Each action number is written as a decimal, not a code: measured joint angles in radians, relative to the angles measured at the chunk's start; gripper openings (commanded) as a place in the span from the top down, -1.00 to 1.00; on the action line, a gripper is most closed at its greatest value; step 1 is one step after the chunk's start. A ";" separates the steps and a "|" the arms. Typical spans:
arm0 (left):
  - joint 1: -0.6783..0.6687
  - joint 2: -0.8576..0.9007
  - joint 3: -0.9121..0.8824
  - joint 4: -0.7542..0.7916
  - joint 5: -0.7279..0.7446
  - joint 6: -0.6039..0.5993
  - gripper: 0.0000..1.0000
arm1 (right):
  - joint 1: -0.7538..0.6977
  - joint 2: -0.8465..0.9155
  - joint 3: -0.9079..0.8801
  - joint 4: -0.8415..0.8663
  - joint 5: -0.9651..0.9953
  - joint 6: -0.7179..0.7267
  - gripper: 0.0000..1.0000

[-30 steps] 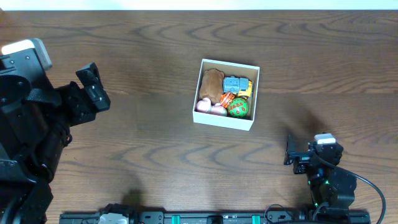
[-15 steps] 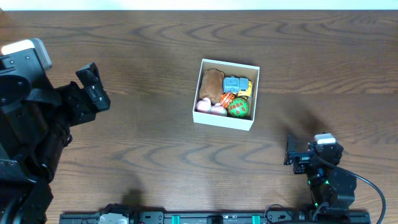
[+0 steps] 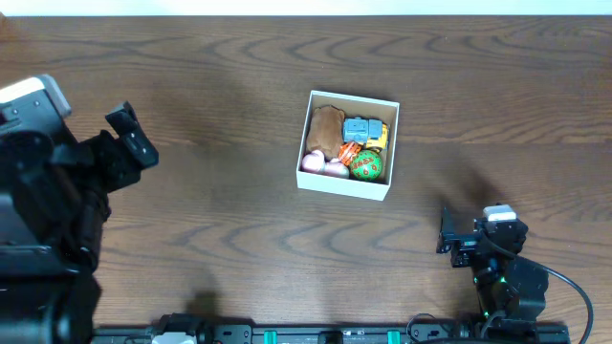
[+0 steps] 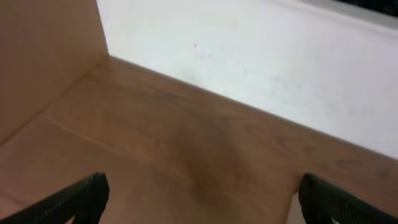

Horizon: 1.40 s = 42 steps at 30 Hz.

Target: Pack container

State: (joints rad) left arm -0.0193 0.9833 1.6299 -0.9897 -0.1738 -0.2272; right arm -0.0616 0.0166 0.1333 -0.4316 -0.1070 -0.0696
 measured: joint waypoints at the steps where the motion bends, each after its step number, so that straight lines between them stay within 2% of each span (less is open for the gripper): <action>1: 0.006 -0.028 -0.064 0.058 0.010 0.005 -0.96 | 0.000 0.000 0.000 -0.001 0.000 0.000 -0.99; 4: 0.011 -0.124 -0.280 0.256 0.041 0.031 -0.96 | 0.000 0.000 0.000 0.000 0.000 0.000 -0.98; 7: 0.012 -0.209 -0.458 0.369 0.063 0.046 -0.96 | 0.000 0.000 -0.001 0.000 0.000 0.000 -0.98; 15: 0.019 -0.480 -0.854 0.573 0.098 0.052 -0.96 | 0.000 0.000 -0.002 0.000 0.000 0.000 -0.98; 27: 0.019 -0.687 -1.147 0.642 0.108 0.052 -0.96 | 0.000 0.000 -0.002 0.000 0.000 0.000 -0.98; 42: 0.019 -0.864 -1.448 0.823 0.115 0.052 -0.96 | 0.000 0.000 -0.002 0.000 0.000 0.000 -0.99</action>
State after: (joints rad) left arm -0.0002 0.1188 0.1822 -0.1665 -0.0589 -0.1753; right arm -0.0616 0.0166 0.1314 -0.4316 -0.1074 -0.0692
